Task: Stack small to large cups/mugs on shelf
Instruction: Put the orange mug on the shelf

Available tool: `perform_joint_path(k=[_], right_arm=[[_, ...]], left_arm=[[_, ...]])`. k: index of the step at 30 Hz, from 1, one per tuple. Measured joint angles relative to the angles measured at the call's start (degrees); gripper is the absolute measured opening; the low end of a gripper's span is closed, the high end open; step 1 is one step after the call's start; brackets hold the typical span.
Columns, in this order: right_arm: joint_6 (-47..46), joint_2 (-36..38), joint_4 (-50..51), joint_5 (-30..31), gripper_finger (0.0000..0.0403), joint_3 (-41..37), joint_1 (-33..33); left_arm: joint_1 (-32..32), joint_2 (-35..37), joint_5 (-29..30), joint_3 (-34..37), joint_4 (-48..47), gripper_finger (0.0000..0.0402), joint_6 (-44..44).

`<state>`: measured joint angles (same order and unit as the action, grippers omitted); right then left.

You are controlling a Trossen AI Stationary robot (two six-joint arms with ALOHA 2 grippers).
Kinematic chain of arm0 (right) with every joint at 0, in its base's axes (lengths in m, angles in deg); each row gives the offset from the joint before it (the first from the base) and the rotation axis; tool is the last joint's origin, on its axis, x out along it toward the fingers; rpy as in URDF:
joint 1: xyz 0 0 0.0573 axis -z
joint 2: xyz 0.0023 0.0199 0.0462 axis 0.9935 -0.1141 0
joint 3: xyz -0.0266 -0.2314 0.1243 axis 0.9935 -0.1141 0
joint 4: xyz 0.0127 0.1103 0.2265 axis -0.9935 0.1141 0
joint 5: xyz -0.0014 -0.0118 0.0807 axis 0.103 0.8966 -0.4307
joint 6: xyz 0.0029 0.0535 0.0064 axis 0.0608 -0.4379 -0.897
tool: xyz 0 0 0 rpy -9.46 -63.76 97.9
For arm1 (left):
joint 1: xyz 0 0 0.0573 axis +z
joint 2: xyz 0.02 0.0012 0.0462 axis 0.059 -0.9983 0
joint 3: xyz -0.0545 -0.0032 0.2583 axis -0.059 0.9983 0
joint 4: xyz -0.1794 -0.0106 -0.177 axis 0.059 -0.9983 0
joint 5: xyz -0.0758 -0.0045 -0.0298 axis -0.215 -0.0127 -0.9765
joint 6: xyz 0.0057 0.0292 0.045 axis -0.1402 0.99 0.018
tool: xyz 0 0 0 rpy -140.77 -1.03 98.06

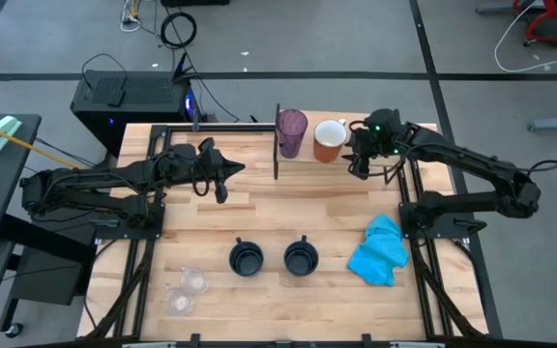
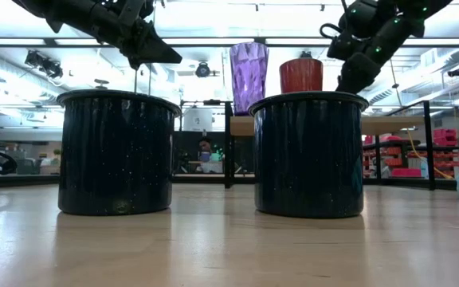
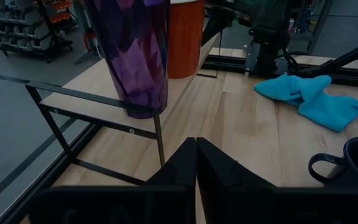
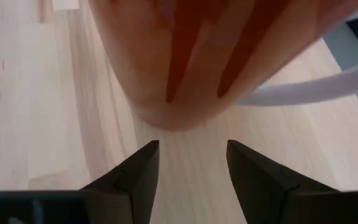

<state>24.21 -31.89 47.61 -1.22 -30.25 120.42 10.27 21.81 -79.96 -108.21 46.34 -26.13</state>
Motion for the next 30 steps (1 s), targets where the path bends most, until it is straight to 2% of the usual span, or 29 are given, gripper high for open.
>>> perform_joint_path(k=[8, 21, 30], right_arm=[[0.12, -0.42, -2.61, -0.61, 0.0171, 0.04, 0.00], [0.10, -0.53, -5.03, -0.68, 0.0159, 0.04, -0.04], [0.15, -4.94, -7.80, -2.45, 0.0147, 0.13, -0.04]], left_arm=[[0.00, 0.00, 0.00, 0.00, -0.02, 0.0021, 0.02], [0.00, 0.00, 0.00, 0.00, 0.09, 0.0015, 0.07], [0.00, 0.00, 0.01, 0.00, 0.13, 0.0018, 0.07]])
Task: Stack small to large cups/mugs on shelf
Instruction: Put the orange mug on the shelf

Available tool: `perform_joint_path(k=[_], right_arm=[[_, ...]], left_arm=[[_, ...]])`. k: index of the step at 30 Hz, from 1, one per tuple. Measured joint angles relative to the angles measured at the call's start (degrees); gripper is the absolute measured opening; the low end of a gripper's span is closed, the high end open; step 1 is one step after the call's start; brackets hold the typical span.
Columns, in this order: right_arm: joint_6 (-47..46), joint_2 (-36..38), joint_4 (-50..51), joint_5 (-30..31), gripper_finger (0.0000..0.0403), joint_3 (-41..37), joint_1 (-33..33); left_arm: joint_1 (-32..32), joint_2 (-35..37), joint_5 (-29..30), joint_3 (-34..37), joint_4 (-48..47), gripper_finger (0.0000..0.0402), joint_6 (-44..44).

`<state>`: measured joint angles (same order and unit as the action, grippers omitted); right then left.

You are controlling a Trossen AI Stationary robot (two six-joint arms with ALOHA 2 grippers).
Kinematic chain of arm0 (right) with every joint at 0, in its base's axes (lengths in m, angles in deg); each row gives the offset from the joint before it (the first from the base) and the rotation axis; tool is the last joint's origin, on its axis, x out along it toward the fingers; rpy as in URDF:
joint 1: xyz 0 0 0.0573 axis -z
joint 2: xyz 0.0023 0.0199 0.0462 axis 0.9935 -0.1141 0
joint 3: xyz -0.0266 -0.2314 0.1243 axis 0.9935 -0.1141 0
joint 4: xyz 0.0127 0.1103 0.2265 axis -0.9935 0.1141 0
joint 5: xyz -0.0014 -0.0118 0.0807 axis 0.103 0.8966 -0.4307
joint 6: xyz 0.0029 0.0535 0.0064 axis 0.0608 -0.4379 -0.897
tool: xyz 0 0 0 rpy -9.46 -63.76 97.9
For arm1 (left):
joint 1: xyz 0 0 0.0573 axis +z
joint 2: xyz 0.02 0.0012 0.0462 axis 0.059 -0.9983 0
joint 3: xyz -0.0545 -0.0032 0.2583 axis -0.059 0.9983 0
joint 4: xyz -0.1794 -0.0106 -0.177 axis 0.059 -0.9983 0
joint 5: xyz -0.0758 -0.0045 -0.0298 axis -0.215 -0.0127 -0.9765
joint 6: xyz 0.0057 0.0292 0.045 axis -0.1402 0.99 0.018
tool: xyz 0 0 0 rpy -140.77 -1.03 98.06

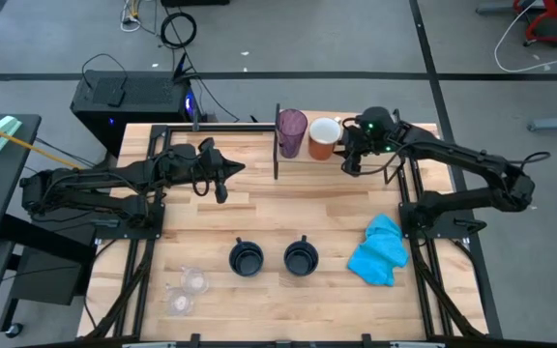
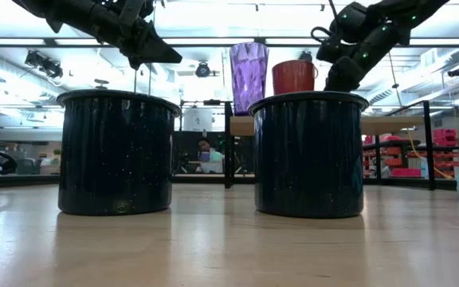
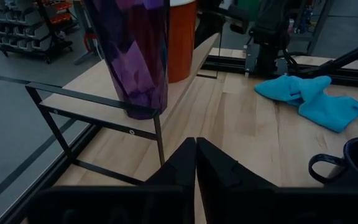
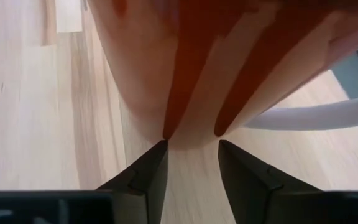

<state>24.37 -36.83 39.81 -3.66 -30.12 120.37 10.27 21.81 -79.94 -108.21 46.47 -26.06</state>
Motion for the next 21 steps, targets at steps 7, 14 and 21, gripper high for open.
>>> perform_joint_path(k=[7, 14, 21], right_arm=[[0.38, -0.60, -0.33, -0.23, 0.0141, 0.00, 0.00], [0.35, -0.49, -0.79, -2.26, 0.0141, 0.00, -0.09], [0.23, -0.27, -0.79, -2.49, 0.0141, 0.00, -0.39]], left_arm=[[0.00, 0.00, 0.00, 0.00, -0.04, 0.0014, 0.04], [0.00, 0.00, -0.01, 0.00, -0.07, 0.0023, 0.04], [0.00, 0.00, -0.01, 0.00, -0.08, 0.0012, 0.02]])
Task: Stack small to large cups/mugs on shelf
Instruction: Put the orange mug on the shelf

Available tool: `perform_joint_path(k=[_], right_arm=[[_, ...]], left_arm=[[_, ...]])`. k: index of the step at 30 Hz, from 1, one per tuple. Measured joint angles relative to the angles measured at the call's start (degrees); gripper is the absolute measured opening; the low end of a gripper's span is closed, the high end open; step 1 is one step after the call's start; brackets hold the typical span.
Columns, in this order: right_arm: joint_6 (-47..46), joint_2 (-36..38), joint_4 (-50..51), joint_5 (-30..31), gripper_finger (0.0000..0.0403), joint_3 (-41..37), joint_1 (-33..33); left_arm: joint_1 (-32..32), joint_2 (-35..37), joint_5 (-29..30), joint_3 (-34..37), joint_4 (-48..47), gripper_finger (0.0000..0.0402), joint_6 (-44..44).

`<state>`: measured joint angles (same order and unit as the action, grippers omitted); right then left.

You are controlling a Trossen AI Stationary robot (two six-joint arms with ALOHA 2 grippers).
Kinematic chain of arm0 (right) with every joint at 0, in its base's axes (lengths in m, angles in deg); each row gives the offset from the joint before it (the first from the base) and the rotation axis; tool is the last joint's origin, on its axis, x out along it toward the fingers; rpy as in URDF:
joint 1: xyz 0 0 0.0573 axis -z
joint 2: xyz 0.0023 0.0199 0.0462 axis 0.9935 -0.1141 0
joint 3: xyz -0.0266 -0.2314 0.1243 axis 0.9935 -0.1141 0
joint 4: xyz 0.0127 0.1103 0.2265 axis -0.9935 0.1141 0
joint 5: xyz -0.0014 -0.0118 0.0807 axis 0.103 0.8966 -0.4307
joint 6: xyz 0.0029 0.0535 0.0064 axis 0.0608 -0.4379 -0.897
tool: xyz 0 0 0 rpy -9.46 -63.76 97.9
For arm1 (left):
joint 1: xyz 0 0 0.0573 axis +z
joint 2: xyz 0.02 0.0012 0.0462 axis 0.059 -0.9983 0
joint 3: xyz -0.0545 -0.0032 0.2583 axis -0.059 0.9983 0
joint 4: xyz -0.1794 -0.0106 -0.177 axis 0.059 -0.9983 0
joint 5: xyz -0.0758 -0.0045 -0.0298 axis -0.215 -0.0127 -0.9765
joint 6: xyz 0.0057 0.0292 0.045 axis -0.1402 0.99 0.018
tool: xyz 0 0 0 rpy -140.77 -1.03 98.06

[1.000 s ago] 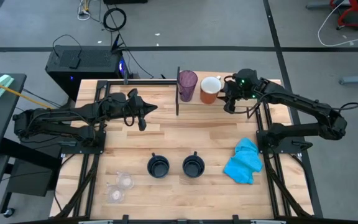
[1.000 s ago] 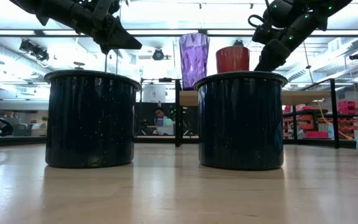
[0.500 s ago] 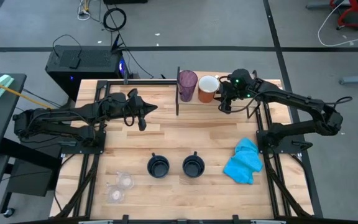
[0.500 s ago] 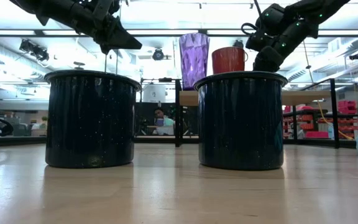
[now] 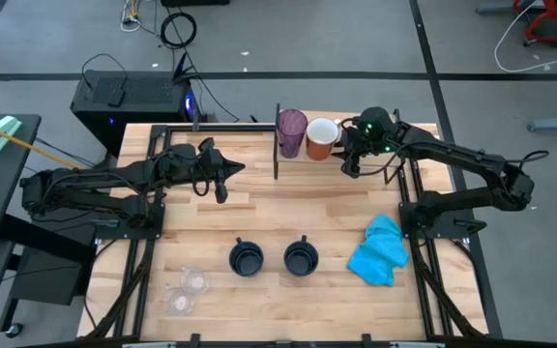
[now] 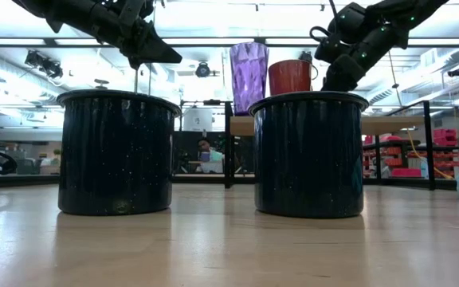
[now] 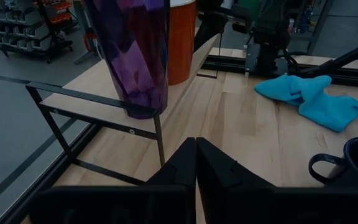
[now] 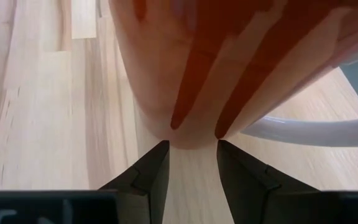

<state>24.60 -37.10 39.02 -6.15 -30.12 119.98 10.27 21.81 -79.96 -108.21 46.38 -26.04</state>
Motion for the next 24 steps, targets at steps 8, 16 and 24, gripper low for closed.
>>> perform_joint_path(k=[8, 16, 24], right_arm=[[0.07, 2.60, 2.11, 0.59, 0.0141, 0.00, 0.02], [-0.24, 5.40, 5.40, 10.03, 0.0139, 2.93, 0.08], [-1.88, 2.72, 3.87, 15.55, 0.0128, 3.21, 2.62]], left_arm=[[0.00, 0.00, 0.01, 0.00, -0.05, 0.0024, 0.00], [0.00, 0.00, 0.01, 0.00, 0.02, 0.0015, -0.04], [0.00, 0.00, 0.01, 0.00, 0.02, 0.0018, -0.09]])
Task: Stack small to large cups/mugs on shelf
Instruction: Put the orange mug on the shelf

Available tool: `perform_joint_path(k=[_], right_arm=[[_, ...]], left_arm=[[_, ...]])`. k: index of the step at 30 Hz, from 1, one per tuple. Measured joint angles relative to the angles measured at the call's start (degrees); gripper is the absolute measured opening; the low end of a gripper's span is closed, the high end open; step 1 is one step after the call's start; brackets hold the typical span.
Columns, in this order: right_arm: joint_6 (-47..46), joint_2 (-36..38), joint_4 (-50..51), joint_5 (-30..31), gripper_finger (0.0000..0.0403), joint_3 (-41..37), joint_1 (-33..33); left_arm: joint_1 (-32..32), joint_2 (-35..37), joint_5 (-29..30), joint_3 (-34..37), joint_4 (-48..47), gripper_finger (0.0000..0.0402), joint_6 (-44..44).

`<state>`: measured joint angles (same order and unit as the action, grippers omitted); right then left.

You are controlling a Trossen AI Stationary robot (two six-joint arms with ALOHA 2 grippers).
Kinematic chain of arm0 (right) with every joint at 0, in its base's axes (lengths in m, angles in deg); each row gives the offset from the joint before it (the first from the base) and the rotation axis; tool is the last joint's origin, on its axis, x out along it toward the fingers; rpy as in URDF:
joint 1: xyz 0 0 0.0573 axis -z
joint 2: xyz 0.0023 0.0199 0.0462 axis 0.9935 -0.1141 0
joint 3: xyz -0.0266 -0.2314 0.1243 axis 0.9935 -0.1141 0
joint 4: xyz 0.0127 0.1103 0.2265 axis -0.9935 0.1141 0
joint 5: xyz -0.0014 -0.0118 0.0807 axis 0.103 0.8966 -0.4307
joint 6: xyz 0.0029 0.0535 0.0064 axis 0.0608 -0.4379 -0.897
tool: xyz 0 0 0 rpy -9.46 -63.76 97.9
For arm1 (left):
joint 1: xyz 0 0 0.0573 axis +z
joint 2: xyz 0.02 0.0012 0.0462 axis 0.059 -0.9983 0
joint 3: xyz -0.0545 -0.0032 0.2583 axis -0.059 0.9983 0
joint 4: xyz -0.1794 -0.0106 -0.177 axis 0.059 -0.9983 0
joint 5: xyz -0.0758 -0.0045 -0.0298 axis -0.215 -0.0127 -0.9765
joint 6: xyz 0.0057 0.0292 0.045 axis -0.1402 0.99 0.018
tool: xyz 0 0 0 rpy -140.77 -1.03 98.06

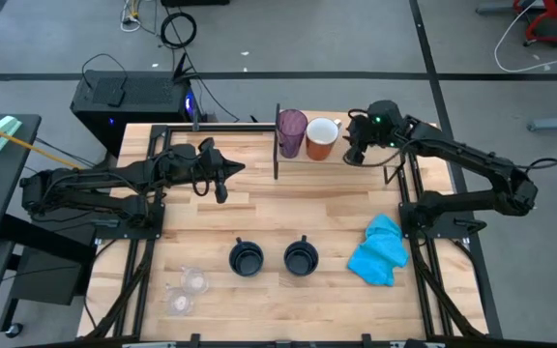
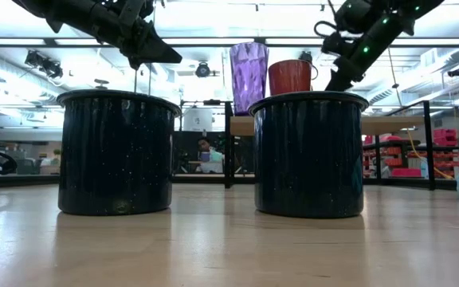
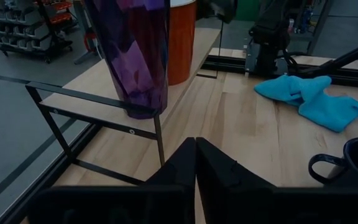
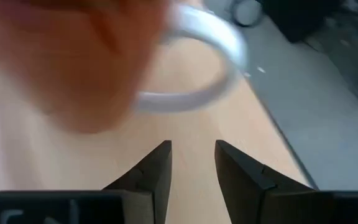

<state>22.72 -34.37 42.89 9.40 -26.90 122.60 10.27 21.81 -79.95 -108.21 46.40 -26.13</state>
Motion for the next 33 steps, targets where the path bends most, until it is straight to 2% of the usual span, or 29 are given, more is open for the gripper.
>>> perform_joint_path(k=[5, 13, 33], right_arm=[[-2.00, -1.88, -4.43, 3.84, 0.0118, 0.00, 0.55], [-3.16, -3.96, -8.53, 3.99, 0.0106, 0.00, 0.44], [-2.52, -3.96, -12.63, 4.01, 0.0101, -0.02, 0.44]], left_arm=[[0.00, 0.00, -0.01, 0.00, 0.04, 0.0024, 0.00], [0.00, 0.00, -0.01, 0.00, 0.02, 0.0017, 0.00], [0.00, 0.00, -0.01, 0.00, -0.01, 0.0015, 0.04]])
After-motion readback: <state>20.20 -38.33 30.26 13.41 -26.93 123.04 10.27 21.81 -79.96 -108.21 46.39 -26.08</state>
